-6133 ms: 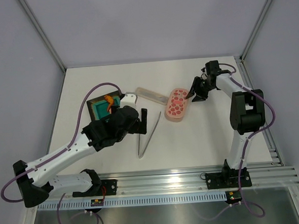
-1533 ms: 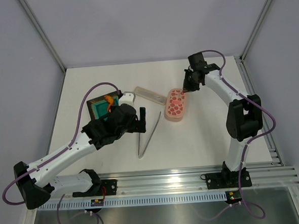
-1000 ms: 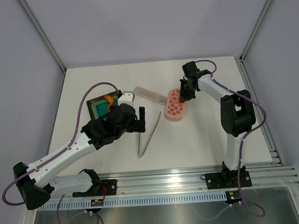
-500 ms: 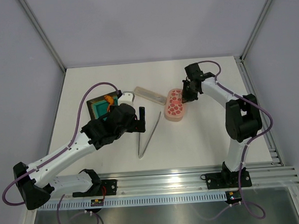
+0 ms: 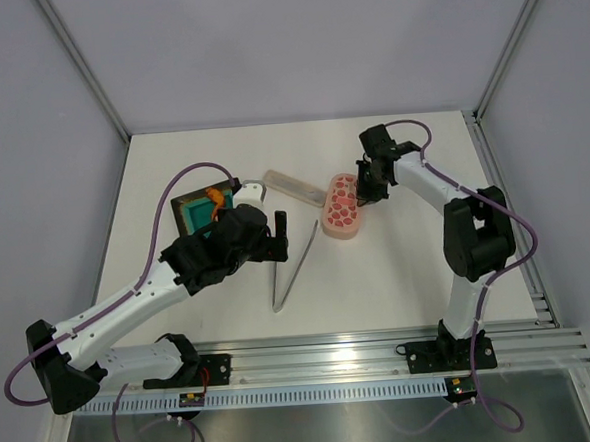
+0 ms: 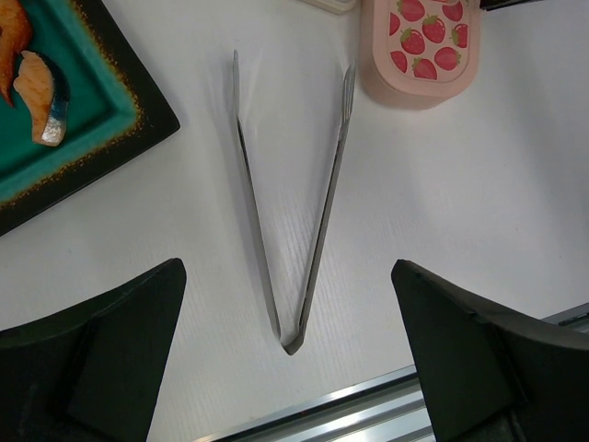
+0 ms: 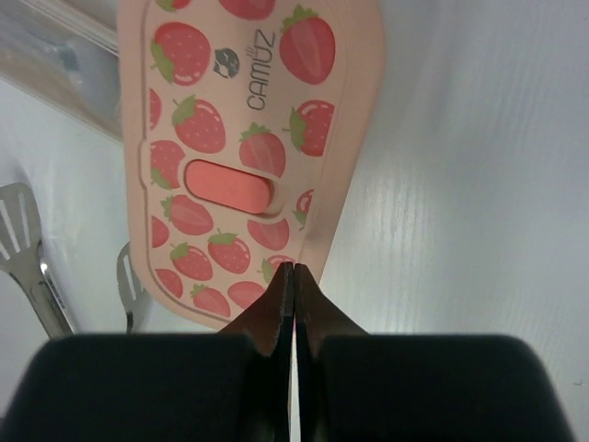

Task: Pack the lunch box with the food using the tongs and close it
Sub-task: Close the box lid on the packing box.

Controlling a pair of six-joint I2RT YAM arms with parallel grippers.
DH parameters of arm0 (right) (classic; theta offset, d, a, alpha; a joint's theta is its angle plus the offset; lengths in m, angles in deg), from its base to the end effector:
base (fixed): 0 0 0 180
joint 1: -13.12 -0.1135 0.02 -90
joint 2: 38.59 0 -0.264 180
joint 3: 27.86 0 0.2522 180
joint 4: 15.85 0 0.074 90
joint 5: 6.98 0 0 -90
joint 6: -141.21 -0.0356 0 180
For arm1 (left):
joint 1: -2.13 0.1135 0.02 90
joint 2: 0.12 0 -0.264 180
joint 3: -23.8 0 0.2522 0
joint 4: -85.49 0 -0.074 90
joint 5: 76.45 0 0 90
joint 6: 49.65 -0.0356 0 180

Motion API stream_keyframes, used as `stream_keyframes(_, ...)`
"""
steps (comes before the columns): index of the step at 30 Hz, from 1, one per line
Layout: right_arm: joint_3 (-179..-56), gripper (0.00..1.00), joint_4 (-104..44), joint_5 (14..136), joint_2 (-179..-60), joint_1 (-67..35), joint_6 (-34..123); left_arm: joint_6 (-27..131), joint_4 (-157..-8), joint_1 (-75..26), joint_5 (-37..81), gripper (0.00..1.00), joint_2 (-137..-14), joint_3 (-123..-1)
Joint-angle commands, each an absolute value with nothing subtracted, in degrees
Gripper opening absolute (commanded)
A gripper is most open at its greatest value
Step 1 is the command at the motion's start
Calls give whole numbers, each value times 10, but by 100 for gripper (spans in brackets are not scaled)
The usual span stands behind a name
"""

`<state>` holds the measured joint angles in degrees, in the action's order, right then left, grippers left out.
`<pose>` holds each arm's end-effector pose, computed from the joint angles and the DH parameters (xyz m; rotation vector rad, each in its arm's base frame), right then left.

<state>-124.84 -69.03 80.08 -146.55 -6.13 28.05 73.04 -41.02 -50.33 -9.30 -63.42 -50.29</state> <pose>0.3740 0.1325 0.2180 0.0769 2.7236 0.2913 0.1497 -0.1721 0.3241 0.1908 2.2592 -0.3330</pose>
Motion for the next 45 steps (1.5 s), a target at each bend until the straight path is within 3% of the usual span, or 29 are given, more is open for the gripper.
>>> stream_keyframes(1,-1320,0,-707,825,-1417,-67,295,738,-432,-501,-87,99,-625,-504)
stream_keyframes(6,-1406,0,-727,827,-1498,-67,301,740,-430,-501,-89,99,-618,-502)
stream_keyframes(17,-1458,7,-731,818,-1629,-67,280,747,-423,-501,-96,99,-598,-491)
stream_keyframes(27,-1451,7,-696,813,-1539,-73,273,748,-426,-501,-95,99,-596,-481)
stream_keyframes(40,-1464,13,-699,803,-1646,-108,284,754,-416,-501,-105,99,-582,-479)
stream_keyframes(45,-1434,13,-695,810,-1617,-116,282,753,-416,-501,-104,99,-586,-481)
